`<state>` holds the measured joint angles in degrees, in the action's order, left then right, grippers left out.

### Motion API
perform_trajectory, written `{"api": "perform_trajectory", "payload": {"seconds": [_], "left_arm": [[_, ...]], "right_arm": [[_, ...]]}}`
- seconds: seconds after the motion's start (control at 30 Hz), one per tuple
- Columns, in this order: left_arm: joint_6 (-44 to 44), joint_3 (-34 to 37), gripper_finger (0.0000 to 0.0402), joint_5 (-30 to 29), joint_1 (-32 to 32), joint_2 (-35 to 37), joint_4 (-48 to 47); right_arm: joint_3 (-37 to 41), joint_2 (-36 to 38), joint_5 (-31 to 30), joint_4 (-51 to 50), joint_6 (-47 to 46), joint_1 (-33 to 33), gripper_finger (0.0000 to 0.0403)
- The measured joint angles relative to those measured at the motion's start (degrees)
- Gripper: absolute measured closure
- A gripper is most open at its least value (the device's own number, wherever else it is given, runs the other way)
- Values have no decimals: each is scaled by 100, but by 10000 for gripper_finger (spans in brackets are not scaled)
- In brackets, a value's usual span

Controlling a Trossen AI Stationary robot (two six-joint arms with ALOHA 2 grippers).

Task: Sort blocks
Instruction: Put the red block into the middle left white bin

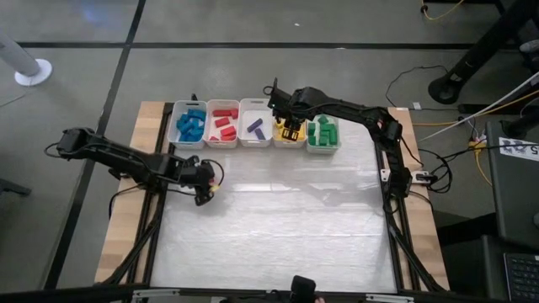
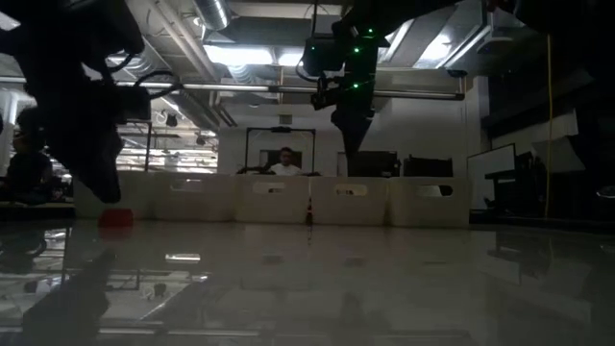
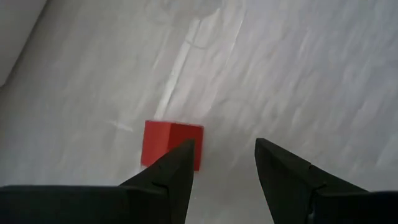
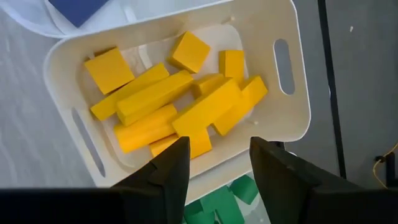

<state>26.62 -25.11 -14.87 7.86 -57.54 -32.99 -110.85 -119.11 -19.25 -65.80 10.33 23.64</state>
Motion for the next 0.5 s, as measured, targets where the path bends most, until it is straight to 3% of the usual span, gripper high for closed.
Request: {"api": "perform_trajectory", "payload": {"seconds": [0.27,0.5], "left_arm": [[-398,245,245,-719,-2,-33,125],[-427,576,245,-647,-2,-30,648]], "right_arm": [[0,0,86,20,0,0,233],[0,0,229,20,0,0,233]]}}
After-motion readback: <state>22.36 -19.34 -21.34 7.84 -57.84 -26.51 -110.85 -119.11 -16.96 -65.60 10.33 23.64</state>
